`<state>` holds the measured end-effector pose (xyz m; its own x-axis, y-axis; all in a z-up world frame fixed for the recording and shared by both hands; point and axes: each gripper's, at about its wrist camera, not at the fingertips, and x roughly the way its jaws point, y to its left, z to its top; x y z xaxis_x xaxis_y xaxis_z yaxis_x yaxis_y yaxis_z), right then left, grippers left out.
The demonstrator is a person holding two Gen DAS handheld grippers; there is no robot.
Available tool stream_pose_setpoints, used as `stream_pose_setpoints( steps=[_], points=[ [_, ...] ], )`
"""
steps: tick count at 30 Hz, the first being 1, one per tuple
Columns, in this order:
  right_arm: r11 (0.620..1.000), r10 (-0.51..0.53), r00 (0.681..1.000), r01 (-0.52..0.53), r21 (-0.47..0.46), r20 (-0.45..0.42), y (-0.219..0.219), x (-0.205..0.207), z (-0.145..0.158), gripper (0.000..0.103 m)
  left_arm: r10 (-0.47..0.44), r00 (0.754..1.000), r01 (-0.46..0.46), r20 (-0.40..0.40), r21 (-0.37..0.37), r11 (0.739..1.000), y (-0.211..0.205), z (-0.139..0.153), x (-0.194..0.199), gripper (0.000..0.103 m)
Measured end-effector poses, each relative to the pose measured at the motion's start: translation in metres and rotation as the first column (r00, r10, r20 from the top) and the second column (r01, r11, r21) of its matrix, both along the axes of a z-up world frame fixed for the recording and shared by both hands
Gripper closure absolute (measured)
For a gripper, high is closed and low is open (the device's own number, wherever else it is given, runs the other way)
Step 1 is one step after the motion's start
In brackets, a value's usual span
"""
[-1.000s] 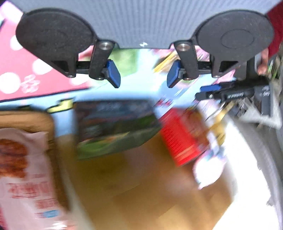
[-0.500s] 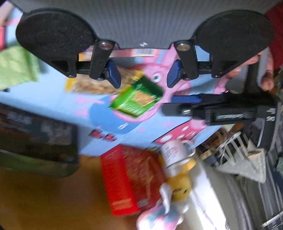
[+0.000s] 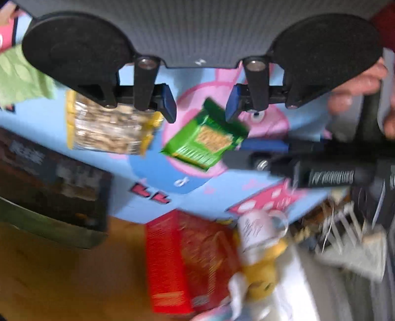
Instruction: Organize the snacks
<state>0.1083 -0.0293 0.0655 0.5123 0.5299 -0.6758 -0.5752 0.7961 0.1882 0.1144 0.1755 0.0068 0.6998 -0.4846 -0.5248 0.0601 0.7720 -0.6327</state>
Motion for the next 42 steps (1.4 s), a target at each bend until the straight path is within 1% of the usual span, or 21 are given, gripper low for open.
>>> stream_pose_setpoints(
  steps=[1, 2, 3, 4, 5, 6, 9, 13, 16, 20, 22, 25, 28, 30, 31, 33, 34, 36, 38, 40, 42],
  points=[
    [1.0, 0.015, 1.0, -0.015, -0.027, 0.005, 0.007, 0.0, -0.005, 0.055, -0.011, 1.0, 0.011, 0.001, 0.018, 1.0, -0.003, 0.0, 0.0, 0.039],
    [0.999, 0.02, 0.999, -0.018, -0.035, 0.047, 0.011, -0.001, -0.007, 0.053, -0.027, 1.0, 0.027, -0.002, 0.034, 0.999, -0.006, 0.0, 0.0, 0.051],
    [0.998, 0.03, 0.997, -0.027, -0.049, 0.066, 0.016, 0.0, -0.008, 0.055, -0.037, 0.999, 0.038, -0.005, 0.05, 0.998, -0.01, 0.0, 0.0, 0.056],
    [0.998, 0.031, 0.997, -0.027, -0.061, 0.077, 0.02, 0.001, -0.008, 0.056, -0.035, 0.999, 0.035, 0.0, 0.082, 0.996, -0.014, 0.002, -0.001, 0.058],
    [0.998, 0.021, 0.996, -0.016, -0.068, 0.083, 0.024, 0.003, -0.007, 0.062, -0.033, 0.999, 0.032, 0.002, 0.111, 0.993, -0.017, 0.004, -0.001, 0.06],
    [0.998, 0.015, 0.996, -0.009, -0.069, 0.092, 0.026, 0.004, -0.007, 0.064, -0.034, 0.999, 0.033, 0.003, 0.125, 0.992, -0.02, 0.006, -0.002, 0.06],
    [0.999, 0.001, 0.993, 0.005, -0.051, 0.119, 0.021, 0.001, -0.005, 0.064, -0.045, 0.999, 0.041, 0.022, 0.135, 0.99, -0.024, 0.016, -0.003, 0.06],
    [0.999, -0.048, 0.98, 0.051, -0.011, 0.193, 0.007, -0.004, 0.01, 0.064, -0.087, 0.991, 0.071, 0.098, 0.158, 0.985, -0.043, 0.044, 0.006, 0.06],
    [0.995, -0.099, 0.96, 0.1, 0.008, 0.262, -0.01, 0.0, 0.026, 0.064, -0.141, 0.979, 0.11, 0.149, 0.197, 0.974, -0.069, 0.067, 0.025, 0.06],
    [0.983, -0.178, 0.938, 0.18, 0.02, 0.298, -0.044, 0.023, 0.042, 0.064, -0.207, 0.96, 0.159, 0.189, 0.243, 0.957, -0.109, 0.084, 0.059, 0.06],
    [0.976, -0.213, 0.93, 0.218, 0.017, 0.298, -0.057, 0.038, 0.047, 0.064, -0.223, 0.955, 0.171, 0.195, 0.255, 0.952, -0.127, 0.087, 0.077, 0.06],
    [0.964, -0.259, 0.926, 0.264, 0.018, 0.274, -0.074, 0.066, 0.052, 0.064, -0.234, 0.952, 0.179, 0.198, 0.26, 0.949, -0.145, 0.087, 0.101, 0.06],
    [0.956, -0.288, 0.925, 0.293, 0.018, 0.248, -0.086, 0.091, 0.05, 0.064, -0.218, 0.959, 0.166, 0.183, 0.263, 0.95, -0.154, 0.082, 0.126, 0.059],
    [0.952, -0.3, 0.925, 0.305, 0.016, 0.232, -0.088, 0.107, 0.046, 0.063, -0.18, 0.969, 0.129, 0.168, 0.279, 0.952, -0.155, 0.079, 0.137, 0.055],
    [0.945, -0.319, 0.918, 0.327, 0.006, 0.235, -0.089, 0.112, 0.043, 0.062, -0.168, 0.972, 0.119, 0.164, 0.273, 0.955, -0.151, 0.079, 0.138, 0.054],
    [0.923, -0.371, 0.898, 0.384, -0.006, 0.236, -0.095, 0.116, 0.042, 0.062, -0.176, 0.968, 0.131, 0.177, 0.242, 0.961, -0.141, 0.079, 0.131, 0.054],
    [0.92, -0.383, 0.896, 0.391, 0.013, 0.224, -0.1, 0.114, 0.043, 0.062, -0.177, 0.966, 0.131, 0.187, 0.238, 0.962, -0.135, 0.079, 0.124, 0.054],
    [0.919, -0.395, 0.899, 0.389, 0.069, 0.189, -0.115, 0.103, 0.044, 0.062, -0.177, 0.967, 0.13, 0.185, 0.243, 0.961, -0.125, 0.076, 0.112, 0.052],
    [0.916, -0.4, 0.903, 0.389, 0.093, 0.155, -0.126, 0.089, 0.043, 0.062, -0.185, 0.971, 0.147, 0.152, 0.233, 0.961, -0.115, 0.067, 0.097, 0.052],
    [0.913, -0.405, 0.9, 0.388, 0.123, 0.162, -0.135, 0.066, 0.044, 0.058, -0.203, 0.972, 0.174, 0.121, 0.213, 0.961, -0.107, 0.06, 0.084, 0.052],
    [0.919, -0.384, 0.916, 0.367, 0.146, 0.114, -0.141, 0.049, 0.044, 0.058, -0.217, 0.972, 0.193, 0.096, 0.211, 0.958, -0.1, 0.052, 0.068, 0.052]
  ],
)
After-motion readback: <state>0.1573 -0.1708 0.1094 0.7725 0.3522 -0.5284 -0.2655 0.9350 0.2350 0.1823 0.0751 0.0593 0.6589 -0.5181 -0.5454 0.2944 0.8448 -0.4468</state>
